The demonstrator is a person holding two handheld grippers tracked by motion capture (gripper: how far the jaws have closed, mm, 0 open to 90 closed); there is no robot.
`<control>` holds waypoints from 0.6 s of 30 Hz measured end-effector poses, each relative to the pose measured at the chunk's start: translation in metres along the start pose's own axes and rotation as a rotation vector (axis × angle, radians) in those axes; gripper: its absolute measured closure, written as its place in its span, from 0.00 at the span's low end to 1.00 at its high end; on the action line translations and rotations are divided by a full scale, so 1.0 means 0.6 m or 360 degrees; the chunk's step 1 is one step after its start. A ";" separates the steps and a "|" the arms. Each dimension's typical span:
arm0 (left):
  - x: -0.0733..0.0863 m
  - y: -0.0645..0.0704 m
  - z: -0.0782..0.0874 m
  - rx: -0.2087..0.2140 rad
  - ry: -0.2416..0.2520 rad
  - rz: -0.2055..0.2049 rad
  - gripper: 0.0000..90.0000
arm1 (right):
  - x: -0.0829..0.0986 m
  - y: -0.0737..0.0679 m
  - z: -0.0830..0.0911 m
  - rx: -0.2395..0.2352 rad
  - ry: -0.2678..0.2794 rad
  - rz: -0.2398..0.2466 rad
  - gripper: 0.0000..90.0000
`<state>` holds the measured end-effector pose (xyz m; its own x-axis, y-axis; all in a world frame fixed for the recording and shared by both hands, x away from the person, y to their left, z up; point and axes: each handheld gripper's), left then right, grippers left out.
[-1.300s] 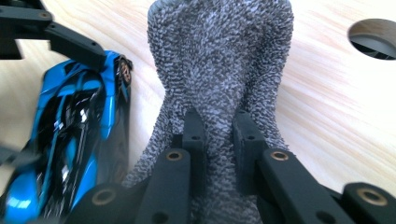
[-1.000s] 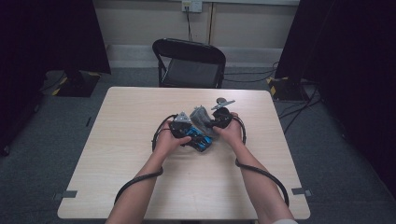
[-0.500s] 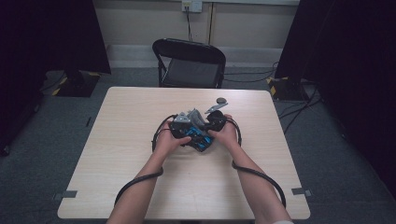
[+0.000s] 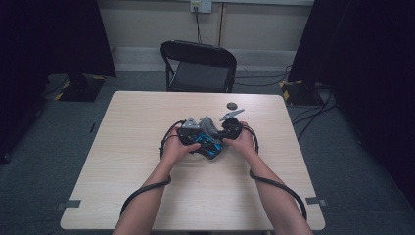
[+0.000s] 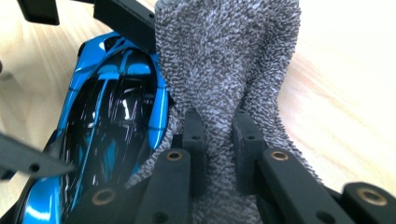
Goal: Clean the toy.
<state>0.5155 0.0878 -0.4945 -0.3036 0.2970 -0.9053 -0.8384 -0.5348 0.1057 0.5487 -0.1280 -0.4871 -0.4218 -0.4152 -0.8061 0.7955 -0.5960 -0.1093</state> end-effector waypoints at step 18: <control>-0.001 0.000 0.000 -0.0001 -0.0008 -0.0009 0.16 | 0.039 0.003 0.051 -0.0028 0.0021 -0.0033 0.88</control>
<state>0.5157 0.0877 -0.4941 -0.3010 0.3041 -0.9038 -0.8399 -0.5334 0.1002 0.5269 -0.1600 -0.4882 -0.4323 -0.3938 -0.8112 0.7944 -0.5919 -0.1360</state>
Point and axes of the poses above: each handheld gripper's, and its own axes: z roughly backward along the jaws, x roughly out of its underside, y roughly to its right, and after that the axes turned 10 degrees about y, right-handed
